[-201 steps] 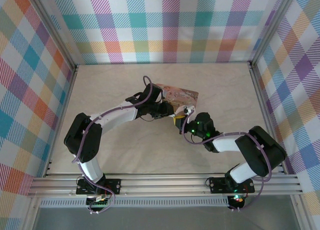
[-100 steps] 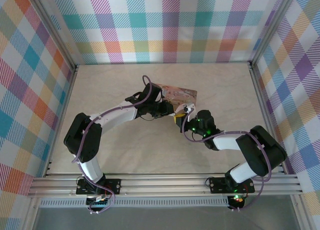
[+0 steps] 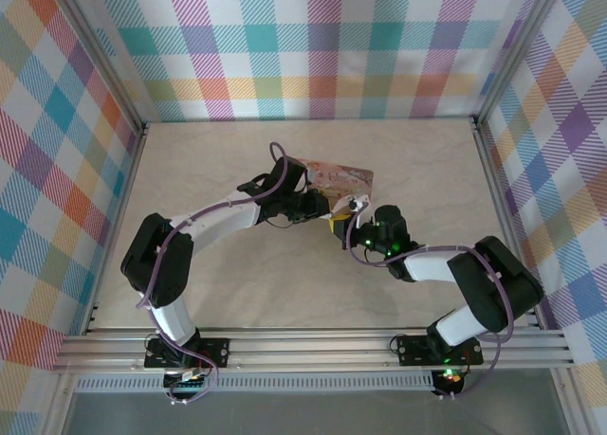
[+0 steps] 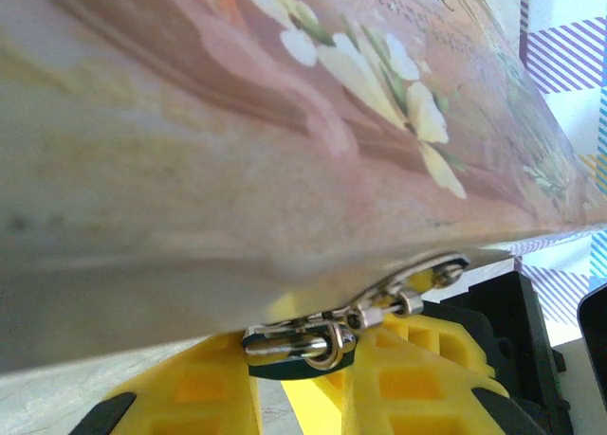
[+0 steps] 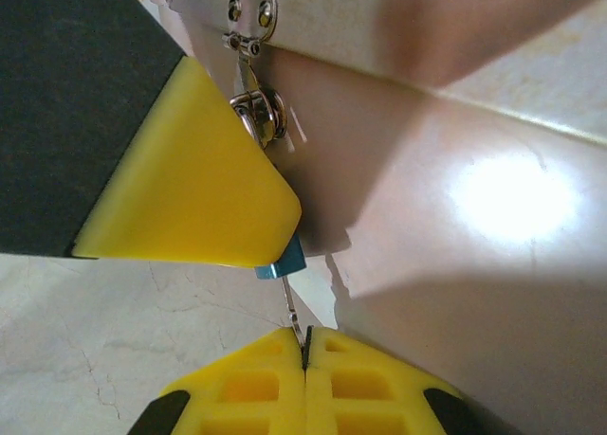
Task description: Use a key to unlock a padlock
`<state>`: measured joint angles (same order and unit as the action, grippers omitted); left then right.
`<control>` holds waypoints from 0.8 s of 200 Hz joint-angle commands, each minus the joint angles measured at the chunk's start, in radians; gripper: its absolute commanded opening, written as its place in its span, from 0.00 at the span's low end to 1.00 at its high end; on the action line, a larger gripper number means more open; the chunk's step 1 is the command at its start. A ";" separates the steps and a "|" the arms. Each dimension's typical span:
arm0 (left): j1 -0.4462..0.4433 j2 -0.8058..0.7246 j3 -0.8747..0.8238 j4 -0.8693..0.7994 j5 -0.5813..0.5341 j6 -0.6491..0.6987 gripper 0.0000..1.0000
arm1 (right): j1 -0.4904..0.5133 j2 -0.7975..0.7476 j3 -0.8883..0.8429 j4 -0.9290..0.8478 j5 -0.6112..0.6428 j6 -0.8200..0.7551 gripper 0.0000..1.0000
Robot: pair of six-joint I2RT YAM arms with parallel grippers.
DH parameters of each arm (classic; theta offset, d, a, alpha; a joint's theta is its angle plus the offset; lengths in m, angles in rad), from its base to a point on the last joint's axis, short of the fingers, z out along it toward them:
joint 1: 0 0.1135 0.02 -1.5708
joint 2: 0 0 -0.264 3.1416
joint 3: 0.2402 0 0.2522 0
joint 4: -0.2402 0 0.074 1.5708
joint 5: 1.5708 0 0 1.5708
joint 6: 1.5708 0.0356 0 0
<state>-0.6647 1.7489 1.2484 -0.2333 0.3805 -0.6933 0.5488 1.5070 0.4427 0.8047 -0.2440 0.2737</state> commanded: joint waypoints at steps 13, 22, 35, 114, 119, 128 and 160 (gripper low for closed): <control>-0.028 -0.023 -0.010 -0.010 0.091 -0.003 0.16 | -0.007 -0.002 0.117 0.150 -0.020 -0.008 0.01; -0.028 -0.025 -0.013 -0.009 0.085 -0.003 0.16 | -0.007 -0.002 0.128 0.144 -0.041 0.007 0.01; -0.029 -0.026 -0.020 -0.001 0.083 -0.008 0.16 | -0.007 -0.002 0.133 0.147 -0.049 0.023 0.01; -0.030 -0.030 -0.033 0.012 0.088 -0.014 0.16 | -0.007 0.015 0.116 0.148 -0.013 0.021 0.01; -0.030 -0.029 -0.032 0.014 0.089 -0.015 0.16 | -0.008 0.016 0.115 0.148 -0.010 0.022 0.01; -0.030 -0.031 -0.032 0.014 0.089 -0.015 0.16 | -0.008 0.016 0.114 0.144 -0.009 0.023 0.01; -0.030 -0.025 -0.038 0.022 0.086 -0.018 0.16 | -0.007 0.017 0.097 0.126 0.017 0.033 0.01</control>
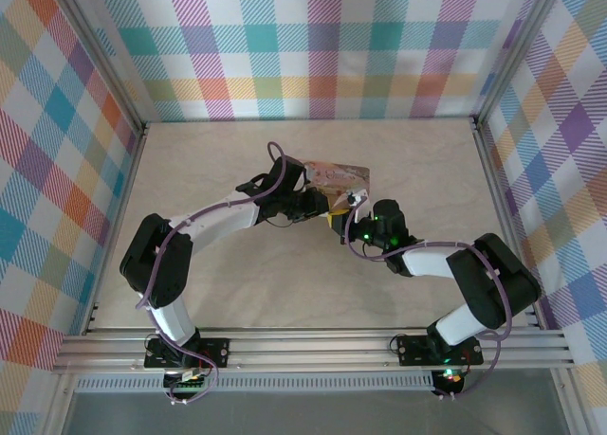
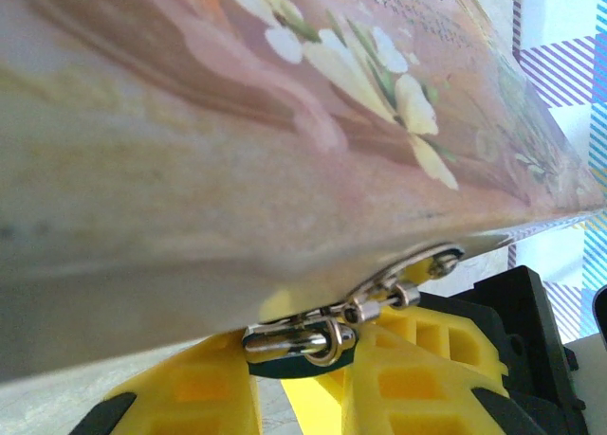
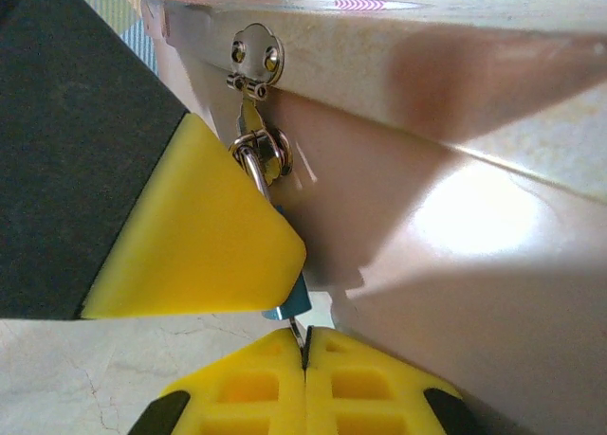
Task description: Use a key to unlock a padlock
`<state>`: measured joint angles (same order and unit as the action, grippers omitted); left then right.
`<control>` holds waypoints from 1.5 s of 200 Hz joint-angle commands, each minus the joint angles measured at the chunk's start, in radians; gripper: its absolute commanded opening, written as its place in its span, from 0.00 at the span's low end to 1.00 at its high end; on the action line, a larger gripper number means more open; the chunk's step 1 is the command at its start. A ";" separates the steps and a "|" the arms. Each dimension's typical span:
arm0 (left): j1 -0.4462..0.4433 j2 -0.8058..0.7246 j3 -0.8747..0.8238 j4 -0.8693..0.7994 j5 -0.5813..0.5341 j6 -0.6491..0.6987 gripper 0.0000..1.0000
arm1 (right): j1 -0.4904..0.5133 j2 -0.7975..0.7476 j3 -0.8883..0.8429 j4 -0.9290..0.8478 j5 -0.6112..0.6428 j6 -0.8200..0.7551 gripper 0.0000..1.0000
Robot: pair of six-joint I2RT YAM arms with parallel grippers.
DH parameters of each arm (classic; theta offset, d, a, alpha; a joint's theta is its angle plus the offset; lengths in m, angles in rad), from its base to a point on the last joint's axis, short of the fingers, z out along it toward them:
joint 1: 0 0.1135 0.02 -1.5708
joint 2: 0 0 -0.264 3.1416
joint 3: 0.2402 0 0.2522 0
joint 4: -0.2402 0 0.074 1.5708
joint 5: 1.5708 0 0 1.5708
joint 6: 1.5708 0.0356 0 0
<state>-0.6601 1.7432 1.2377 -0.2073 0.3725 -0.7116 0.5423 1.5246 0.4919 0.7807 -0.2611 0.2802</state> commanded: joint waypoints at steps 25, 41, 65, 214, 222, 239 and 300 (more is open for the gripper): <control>-0.035 -0.008 -0.046 0.026 0.088 -0.008 0.16 | 0.001 0.016 0.021 0.154 0.058 0.047 0.02; -0.035 0.004 -0.054 0.040 0.089 -0.012 0.16 | 0.001 0.035 0.005 0.164 0.054 0.061 0.02; -0.034 0.023 -0.074 0.067 0.091 -0.017 0.16 | 0.006 0.064 -0.015 0.183 0.052 0.086 0.02; -0.018 0.057 -0.136 0.120 0.080 0.000 0.28 | 0.059 0.217 -0.066 0.250 0.111 0.171 0.02; -0.015 0.048 -0.139 0.121 0.080 0.003 0.31 | 0.059 0.222 -0.067 0.247 0.112 0.174 0.02; -0.007 0.031 -0.143 0.121 0.080 0.009 0.40 | 0.059 0.235 -0.069 0.248 0.109 0.186 0.02; 0.047 -0.099 -0.197 0.106 0.056 0.005 0.57 | 0.061 0.252 -0.069 0.260 0.095 0.228 0.02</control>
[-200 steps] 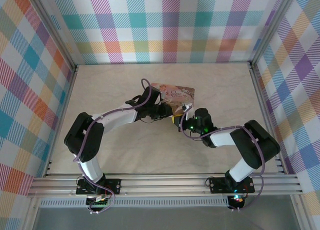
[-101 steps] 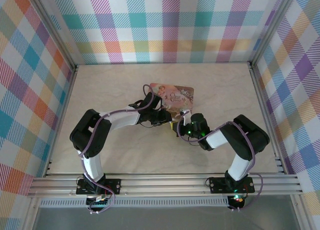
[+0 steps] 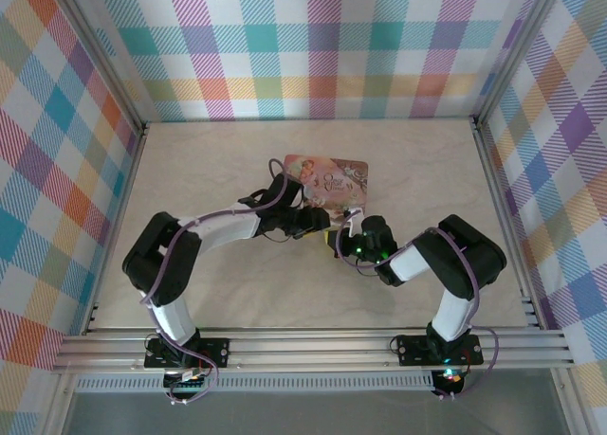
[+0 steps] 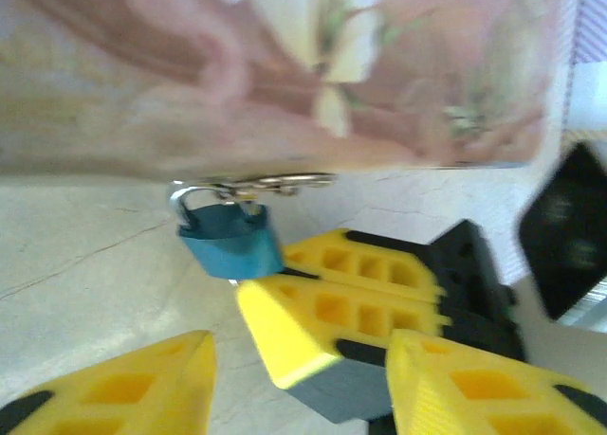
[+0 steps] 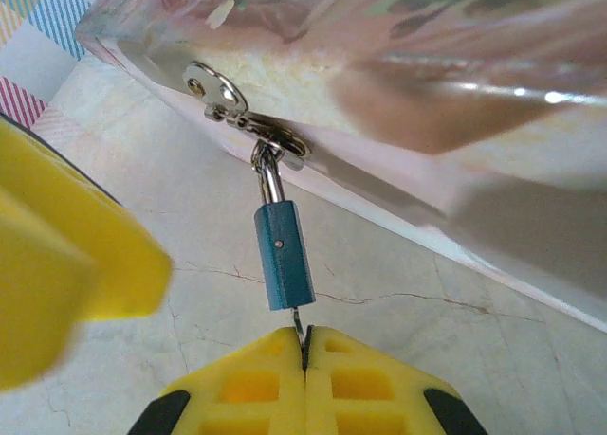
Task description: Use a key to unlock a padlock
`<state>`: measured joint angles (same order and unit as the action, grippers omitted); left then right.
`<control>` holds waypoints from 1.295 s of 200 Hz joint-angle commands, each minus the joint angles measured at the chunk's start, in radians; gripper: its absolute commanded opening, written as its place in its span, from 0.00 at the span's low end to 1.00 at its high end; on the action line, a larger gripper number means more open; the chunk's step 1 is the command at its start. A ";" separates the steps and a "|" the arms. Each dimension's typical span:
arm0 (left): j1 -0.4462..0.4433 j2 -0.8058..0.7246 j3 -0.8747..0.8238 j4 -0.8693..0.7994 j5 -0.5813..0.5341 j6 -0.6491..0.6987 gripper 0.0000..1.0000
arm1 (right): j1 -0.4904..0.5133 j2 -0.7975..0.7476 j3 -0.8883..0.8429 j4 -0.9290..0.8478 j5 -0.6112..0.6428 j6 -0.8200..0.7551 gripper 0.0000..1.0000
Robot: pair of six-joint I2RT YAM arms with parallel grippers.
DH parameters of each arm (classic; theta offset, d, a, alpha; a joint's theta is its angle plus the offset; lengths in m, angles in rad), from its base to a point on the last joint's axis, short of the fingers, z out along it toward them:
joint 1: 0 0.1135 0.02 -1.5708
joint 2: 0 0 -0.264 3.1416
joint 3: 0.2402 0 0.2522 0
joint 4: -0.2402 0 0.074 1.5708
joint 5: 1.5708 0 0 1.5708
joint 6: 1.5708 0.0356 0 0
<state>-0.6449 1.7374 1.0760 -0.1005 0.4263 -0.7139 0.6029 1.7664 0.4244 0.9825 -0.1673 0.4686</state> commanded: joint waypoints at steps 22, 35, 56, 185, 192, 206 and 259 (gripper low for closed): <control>0.057 -0.148 -0.103 0.065 0.000 -0.043 0.61 | 0.001 0.006 0.003 0.052 -0.016 0.070 0.02; 0.066 -0.172 -0.160 0.147 0.005 -0.103 0.62 | 0.001 -0.001 0.004 0.042 -0.024 0.094 0.01; 0.076 -0.196 -0.250 0.300 0.008 -0.188 0.62 | 0.001 -0.024 -0.006 0.031 -0.026 0.150 0.01; 0.065 -0.052 -0.452 0.826 0.031 -0.472 0.59 | 0.011 -0.098 0.039 -0.119 -0.097 0.395 0.01; 0.063 -0.039 -0.449 0.838 0.032 -0.482 0.58 | 0.012 -0.097 0.044 -0.123 -0.099 0.404 0.01; 0.058 -0.017 -0.449 0.868 0.028 -0.500 0.58 | 0.012 -0.096 0.046 -0.119 -0.098 0.424 0.01; 0.044 0.041 -0.432 0.916 0.026 -0.525 0.55 | 0.015 -0.110 0.055 -0.152 -0.092 0.428 0.01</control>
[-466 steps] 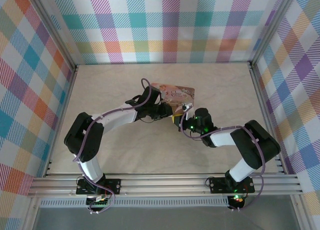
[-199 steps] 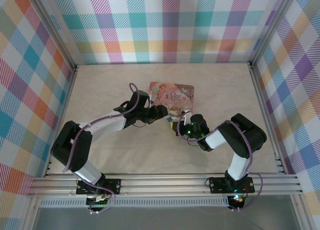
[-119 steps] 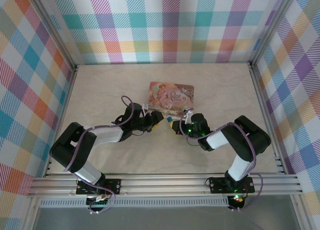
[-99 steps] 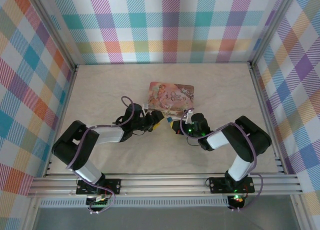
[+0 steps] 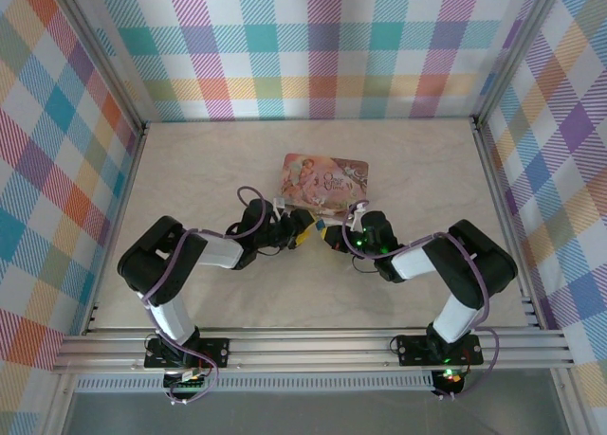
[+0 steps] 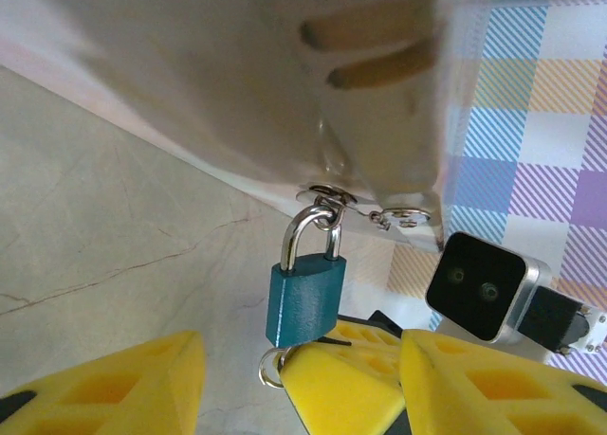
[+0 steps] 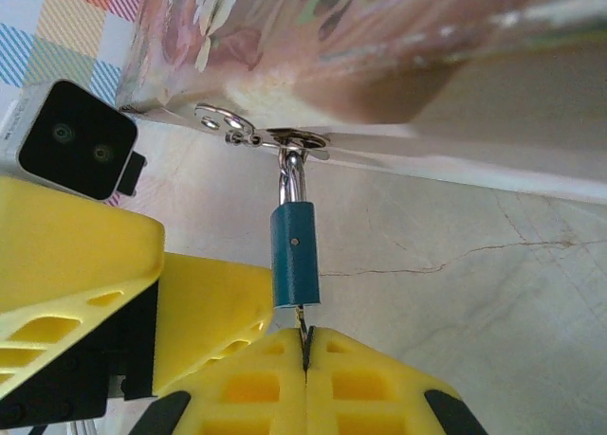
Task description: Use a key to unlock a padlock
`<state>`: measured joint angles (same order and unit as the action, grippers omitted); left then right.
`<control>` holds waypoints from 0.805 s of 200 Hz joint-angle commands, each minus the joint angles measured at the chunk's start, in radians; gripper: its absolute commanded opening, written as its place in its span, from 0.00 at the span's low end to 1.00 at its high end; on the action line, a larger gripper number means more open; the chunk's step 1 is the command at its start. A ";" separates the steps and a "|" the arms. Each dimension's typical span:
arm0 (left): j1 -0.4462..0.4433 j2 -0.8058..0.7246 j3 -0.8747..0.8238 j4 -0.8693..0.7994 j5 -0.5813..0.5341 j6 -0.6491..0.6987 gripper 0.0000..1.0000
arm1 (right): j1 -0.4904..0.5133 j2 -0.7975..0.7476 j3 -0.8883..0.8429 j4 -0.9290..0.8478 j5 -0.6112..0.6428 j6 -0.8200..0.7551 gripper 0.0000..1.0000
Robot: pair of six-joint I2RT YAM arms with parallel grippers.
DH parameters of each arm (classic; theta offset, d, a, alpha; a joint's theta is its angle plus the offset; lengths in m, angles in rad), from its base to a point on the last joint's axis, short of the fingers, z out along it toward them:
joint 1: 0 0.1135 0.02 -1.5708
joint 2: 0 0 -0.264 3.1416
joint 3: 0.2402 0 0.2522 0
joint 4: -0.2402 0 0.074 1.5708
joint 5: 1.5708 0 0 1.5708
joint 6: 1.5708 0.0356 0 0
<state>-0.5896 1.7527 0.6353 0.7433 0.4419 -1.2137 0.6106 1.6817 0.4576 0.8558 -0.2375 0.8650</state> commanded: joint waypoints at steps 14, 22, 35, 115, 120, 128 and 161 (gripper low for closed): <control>-0.014 0.044 0.011 0.096 0.012 -0.039 0.54 | 0.008 -0.027 0.023 -0.037 -0.020 0.035 0.01; -0.016 0.053 0.013 0.111 0.011 -0.050 0.54 | 0.008 -0.028 0.021 -0.038 -0.018 0.037 0.01; -0.021 0.068 0.018 0.126 0.011 -0.059 0.53 | 0.008 -0.029 0.022 -0.040 -0.019 0.040 0.01; -0.028 0.148 0.017 0.267 -0.033 -0.127 0.49 | 0.010 -0.025 0.033 -0.064 -0.022 0.044 0.01; -0.029 0.152 0.017 0.274 -0.035 -0.130 0.49 | 0.010 -0.025 0.033 -0.065 -0.021 0.045 0.01; -0.028 0.158 0.020 0.277 -0.040 -0.134 0.47 | 0.010 -0.026 0.032 -0.066 -0.019 0.044 0.01; -0.027 0.160 0.019 0.269 -0.084 -0.139 0.42 | 0.011 -0.026 0.038 -0.079 -0.022 0.042 0.01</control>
<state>-0.6140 1.9018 0.6376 0.9649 0.4152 -1.3308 0.6106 1.6741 0.4812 0.8120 -0.2283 0.8944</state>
